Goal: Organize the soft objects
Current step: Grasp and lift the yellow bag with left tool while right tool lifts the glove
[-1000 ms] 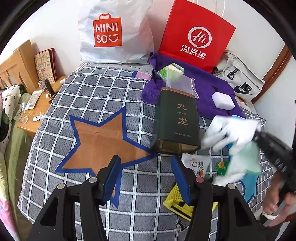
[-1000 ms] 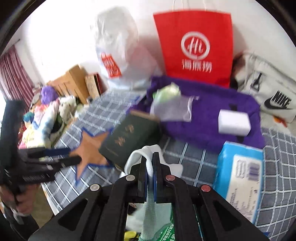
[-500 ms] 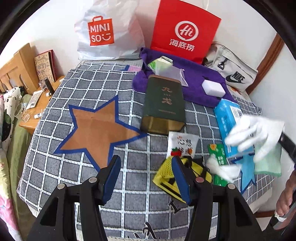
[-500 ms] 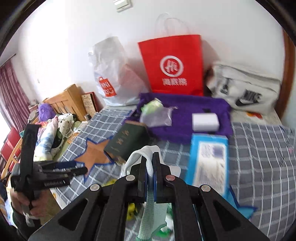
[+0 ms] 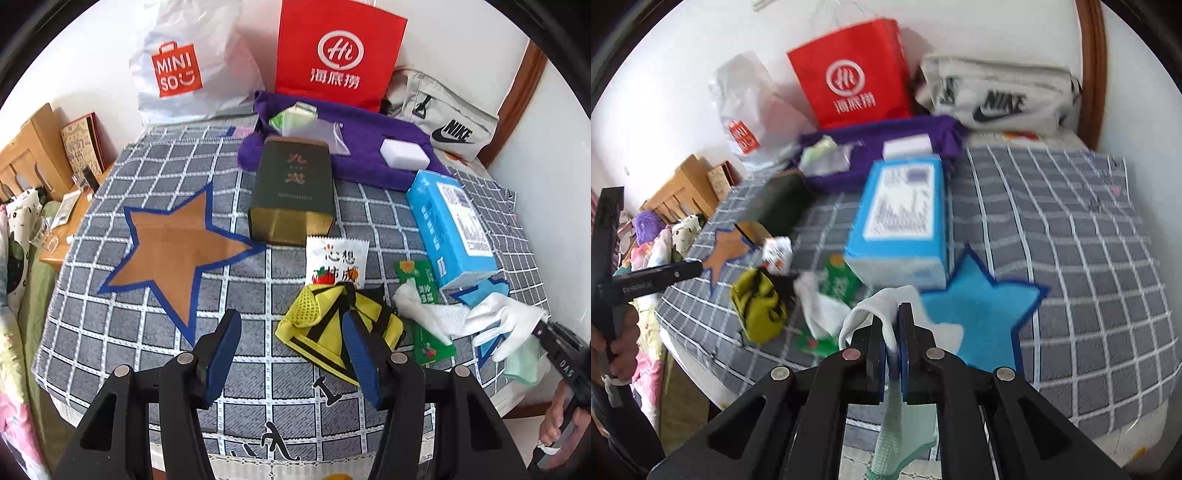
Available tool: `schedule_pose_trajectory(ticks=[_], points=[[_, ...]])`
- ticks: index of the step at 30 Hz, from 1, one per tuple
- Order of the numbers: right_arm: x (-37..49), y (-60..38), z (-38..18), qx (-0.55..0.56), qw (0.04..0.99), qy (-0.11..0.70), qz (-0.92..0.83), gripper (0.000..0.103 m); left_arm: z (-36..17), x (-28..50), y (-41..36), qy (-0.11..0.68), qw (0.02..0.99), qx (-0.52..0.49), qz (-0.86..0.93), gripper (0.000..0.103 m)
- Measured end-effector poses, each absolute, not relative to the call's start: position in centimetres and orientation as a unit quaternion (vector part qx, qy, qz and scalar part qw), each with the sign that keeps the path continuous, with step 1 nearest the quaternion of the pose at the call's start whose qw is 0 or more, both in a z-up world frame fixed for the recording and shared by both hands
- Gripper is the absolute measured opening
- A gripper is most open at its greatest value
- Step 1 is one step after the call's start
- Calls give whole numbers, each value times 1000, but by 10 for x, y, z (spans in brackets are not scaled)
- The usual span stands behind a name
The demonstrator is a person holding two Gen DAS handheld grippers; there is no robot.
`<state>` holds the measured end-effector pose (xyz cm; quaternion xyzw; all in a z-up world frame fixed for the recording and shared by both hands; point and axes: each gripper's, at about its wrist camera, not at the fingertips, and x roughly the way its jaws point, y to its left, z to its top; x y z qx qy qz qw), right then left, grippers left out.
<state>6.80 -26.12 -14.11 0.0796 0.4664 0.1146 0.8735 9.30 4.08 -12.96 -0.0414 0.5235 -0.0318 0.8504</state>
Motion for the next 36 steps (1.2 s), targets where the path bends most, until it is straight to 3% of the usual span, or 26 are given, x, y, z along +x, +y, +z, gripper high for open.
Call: schedule_pose_trajectory(ticks=[12, 23, 26, 30, 36], points=[[85, -252, -198, 88, 854, 499, 117, 8, -162, 107, 28, 545, 836, -24, -52, 55], [92, -258, -207, 110, 850, 500, 120, 8, -190, 128, 18, 566, 821, -30, -65, 55], [93, -258, -208, 111, 850, 501, 118, 8, -196, 129, 20, 564, 822, -34, -71, 49], [95, -256, -209, 106, 850, 502, 116, 8, -198, 131, 22, 558, 826, -38, -73, 33], [95, -256, -207, 108, 852, 500, 113, 8, -195, 130, 30, 550, 829, -51, -87, 21]])
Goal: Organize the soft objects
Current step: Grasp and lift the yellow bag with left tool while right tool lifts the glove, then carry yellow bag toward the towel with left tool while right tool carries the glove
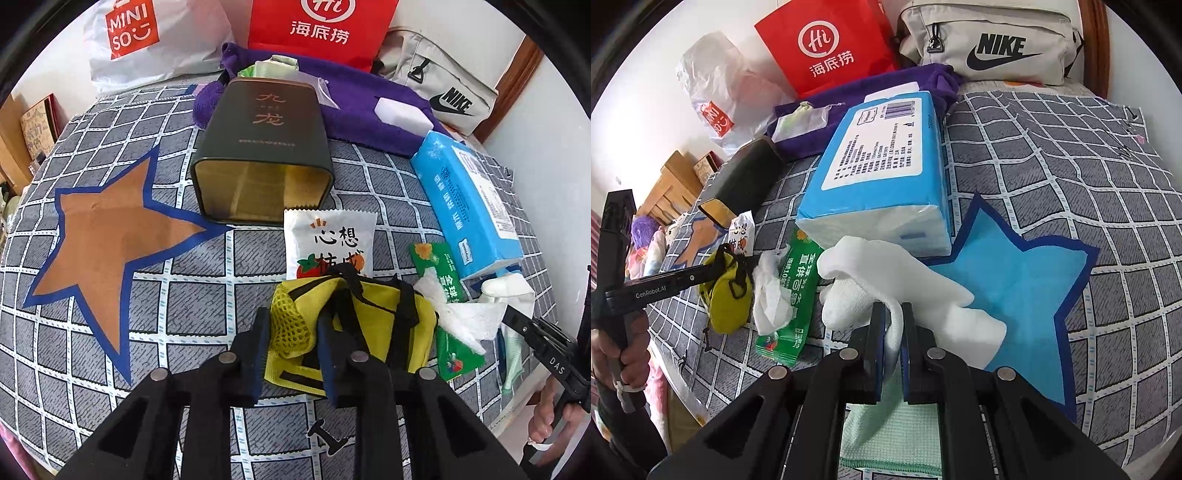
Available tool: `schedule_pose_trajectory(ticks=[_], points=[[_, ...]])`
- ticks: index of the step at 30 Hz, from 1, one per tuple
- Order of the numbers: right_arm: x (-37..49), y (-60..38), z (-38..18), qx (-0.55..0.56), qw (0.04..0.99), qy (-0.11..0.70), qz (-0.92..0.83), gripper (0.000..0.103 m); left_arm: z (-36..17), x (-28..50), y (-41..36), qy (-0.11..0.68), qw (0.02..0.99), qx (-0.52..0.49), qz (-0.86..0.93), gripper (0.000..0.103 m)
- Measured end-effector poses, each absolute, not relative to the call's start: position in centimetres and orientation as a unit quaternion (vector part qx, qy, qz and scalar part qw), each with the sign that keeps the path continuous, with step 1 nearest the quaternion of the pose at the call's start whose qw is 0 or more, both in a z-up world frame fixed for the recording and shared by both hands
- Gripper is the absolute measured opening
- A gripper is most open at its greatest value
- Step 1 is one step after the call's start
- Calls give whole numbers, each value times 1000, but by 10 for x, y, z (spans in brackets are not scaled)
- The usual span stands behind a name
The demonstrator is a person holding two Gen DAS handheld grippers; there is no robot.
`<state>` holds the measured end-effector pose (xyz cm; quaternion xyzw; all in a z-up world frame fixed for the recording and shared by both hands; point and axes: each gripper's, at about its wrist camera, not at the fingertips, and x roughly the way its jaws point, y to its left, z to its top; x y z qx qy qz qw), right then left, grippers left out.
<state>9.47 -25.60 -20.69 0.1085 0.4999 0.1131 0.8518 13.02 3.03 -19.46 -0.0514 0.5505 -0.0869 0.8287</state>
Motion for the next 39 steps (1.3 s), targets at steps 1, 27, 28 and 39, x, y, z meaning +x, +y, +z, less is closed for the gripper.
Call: schedule_pose_trajectory(ticks=[1, 27, 28, 39], points=[[94, -256, -206, 106, 853, 498, 113, 7, -192, 129, 32, 548, 830, -52, -88, 20], [76, -261, -113, 99, 900, 406, 124, 4, -105, 107, 54, 475, 875, -62, -71, 20], [77, -261, -109, 99, 901, 403, 126, 4, -102, 107, 55, 474, 876, -63, -70, 20], [104, -260, -71, 115, 907, 381, 136, 4, -70, 121, 65, 447, 889, -83, -49, 20]])
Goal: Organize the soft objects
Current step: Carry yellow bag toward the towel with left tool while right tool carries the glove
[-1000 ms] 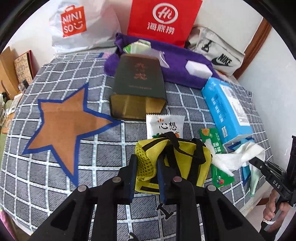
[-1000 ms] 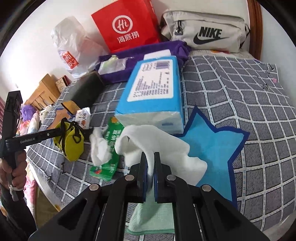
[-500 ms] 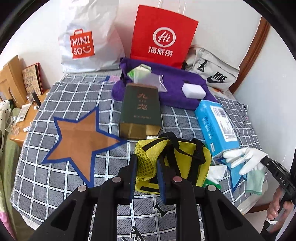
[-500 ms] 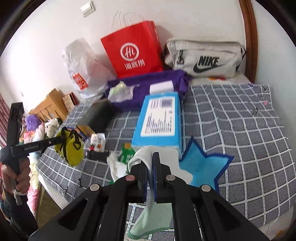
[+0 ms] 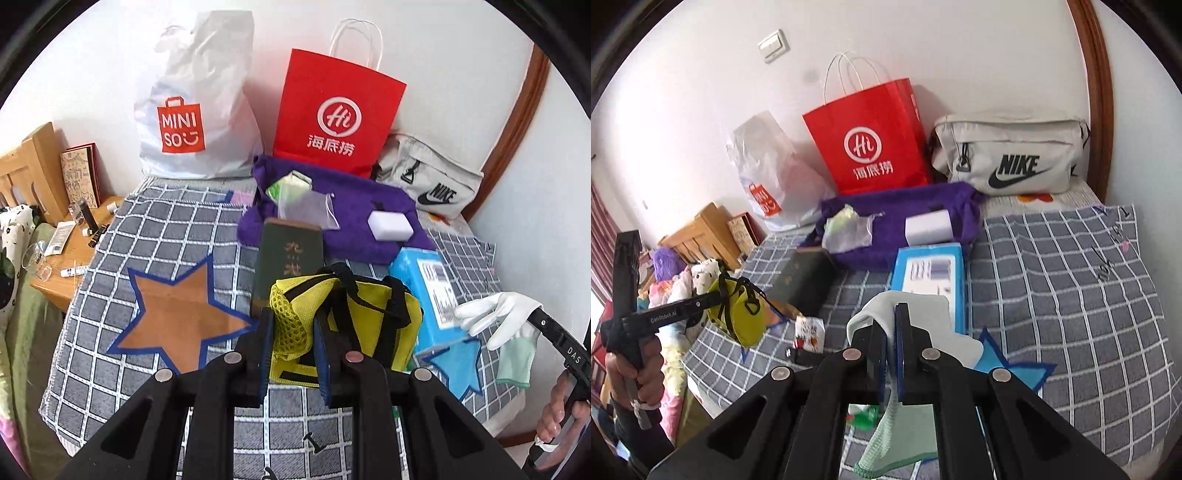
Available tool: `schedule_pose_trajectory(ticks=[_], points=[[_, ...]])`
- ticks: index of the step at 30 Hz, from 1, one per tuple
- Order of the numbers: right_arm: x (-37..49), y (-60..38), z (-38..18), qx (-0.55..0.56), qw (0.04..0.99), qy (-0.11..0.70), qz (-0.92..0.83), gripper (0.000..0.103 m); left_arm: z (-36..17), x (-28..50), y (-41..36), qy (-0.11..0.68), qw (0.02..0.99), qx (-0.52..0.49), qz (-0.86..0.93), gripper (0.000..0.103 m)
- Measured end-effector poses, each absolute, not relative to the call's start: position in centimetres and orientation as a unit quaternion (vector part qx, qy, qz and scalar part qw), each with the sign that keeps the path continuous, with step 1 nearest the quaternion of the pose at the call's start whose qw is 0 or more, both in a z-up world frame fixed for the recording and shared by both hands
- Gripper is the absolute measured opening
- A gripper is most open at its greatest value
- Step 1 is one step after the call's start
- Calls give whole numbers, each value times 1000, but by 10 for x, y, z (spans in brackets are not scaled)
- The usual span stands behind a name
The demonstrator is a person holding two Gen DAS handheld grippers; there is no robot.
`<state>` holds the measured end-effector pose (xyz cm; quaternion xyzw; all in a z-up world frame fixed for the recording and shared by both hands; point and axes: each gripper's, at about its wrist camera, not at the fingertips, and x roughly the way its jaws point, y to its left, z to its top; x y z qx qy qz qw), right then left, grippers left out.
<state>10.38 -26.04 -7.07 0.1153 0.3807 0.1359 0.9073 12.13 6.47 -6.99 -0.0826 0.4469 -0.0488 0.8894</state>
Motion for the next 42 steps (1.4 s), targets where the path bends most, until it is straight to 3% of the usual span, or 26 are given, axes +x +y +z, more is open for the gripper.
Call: schedule_pose_trajectory(ticks=[18, 42], points=[[192, -255, -24, 120, 919, 349, 139, 4, -58, 200, 61, 446, 889, -99, -38, 20], [355, -245, -79, 143, 910, 361, 144, 4, -112, 317, 40, 495, 864, -85, -36, 20]])
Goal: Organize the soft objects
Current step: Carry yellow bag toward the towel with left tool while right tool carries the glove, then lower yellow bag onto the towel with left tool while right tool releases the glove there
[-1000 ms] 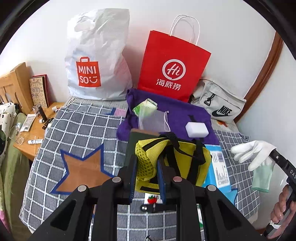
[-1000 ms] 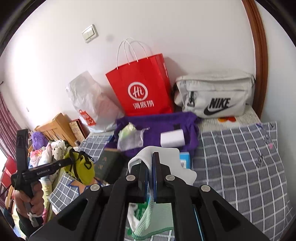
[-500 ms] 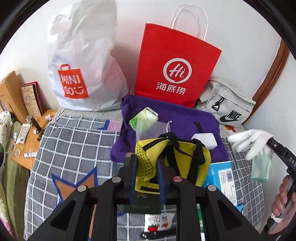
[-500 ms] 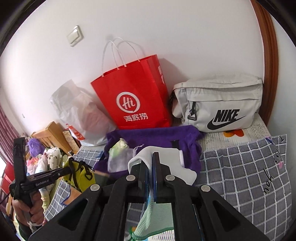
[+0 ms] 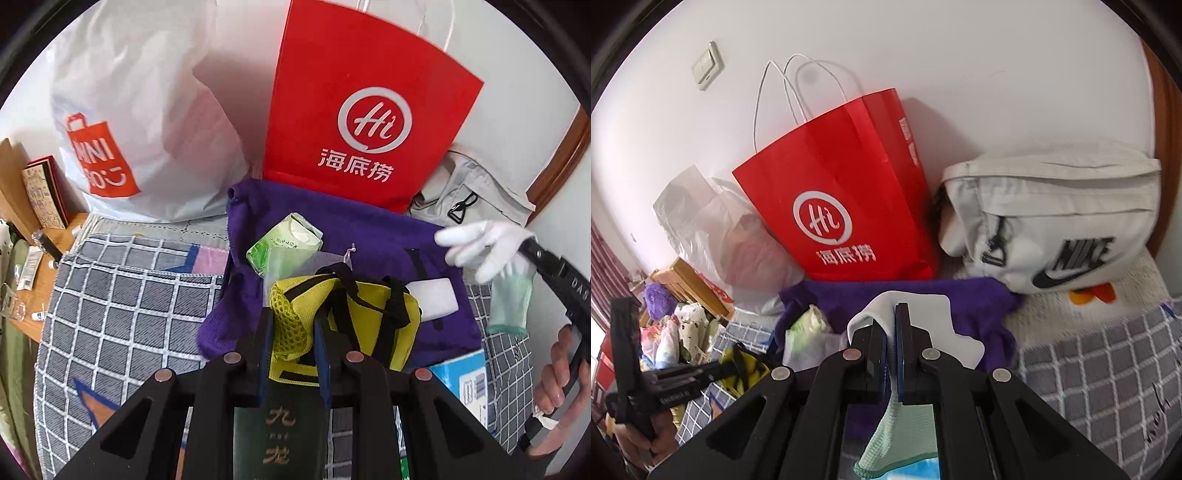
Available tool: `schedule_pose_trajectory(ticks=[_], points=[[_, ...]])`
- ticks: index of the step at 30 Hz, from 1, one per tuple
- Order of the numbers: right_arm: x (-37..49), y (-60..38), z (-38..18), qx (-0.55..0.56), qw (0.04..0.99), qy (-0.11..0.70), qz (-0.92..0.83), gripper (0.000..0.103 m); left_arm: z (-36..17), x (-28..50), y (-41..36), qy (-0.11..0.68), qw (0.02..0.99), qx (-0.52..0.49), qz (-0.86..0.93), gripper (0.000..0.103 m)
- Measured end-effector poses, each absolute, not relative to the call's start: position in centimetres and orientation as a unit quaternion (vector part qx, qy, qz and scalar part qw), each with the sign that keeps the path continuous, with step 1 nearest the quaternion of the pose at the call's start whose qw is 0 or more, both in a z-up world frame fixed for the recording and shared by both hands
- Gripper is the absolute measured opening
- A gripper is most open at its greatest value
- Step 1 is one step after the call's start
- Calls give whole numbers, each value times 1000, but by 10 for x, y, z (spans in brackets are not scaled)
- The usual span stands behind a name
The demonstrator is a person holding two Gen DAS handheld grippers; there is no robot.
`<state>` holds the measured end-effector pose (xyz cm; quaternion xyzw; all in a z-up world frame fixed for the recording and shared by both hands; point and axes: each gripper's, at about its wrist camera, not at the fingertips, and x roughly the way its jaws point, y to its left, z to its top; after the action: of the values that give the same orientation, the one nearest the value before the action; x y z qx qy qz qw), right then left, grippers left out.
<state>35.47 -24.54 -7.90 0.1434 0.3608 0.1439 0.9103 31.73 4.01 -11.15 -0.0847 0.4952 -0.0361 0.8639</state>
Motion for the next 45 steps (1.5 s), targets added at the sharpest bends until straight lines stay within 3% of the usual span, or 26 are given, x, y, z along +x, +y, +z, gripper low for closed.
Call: schedule_pose_trajectory(ticks=[7, 13, 23, 25, 28, 29, 30, 32, 35, 45], points=[[390, -234, -99, 152, 909, 353, 165, 8, -129, 345, 35, 509, 855, -92, -45, 21], [413, -235, -140, 143, 890, 406, 147, 8, -153, 364, 32, 522, 844, -107, -50, 21], [420, -249, -162, 126, 885, 430, 127, 10, -173, 368, 35, 538, 837, -93, -35, 24], [419, -246, -161, 117, 884, 434, 131, 18, -175, 370, 34, 538, 837, -89, -34, 25], [417, -243, -157, 110, 884, 434, 135, 50, -179, 374, 30, 546, 833, -89, -32, 29], [416, -243, -154, 110, 884, 432, 139, 56, -180, 375, 30, 549, 831, -86, -33, 37], [413, -244, -150, 110, 887, 426, 140, 57, -180, 375, 29, 552, 830, -81, -28, 50], [409, -243, -144, 110, 888, 422, 145, 60, -177, 375, 29, 550, 832, -73, -16, 62], [400, -241, -135, 107, 890, 418, 149, 70, -168, 369, 31, 546, 835, -71, -11, 62], [339, -228, -110, 105, 895, 410, 138, 70, -131, 310, 43, 526, 848, -68, -3, 62]])
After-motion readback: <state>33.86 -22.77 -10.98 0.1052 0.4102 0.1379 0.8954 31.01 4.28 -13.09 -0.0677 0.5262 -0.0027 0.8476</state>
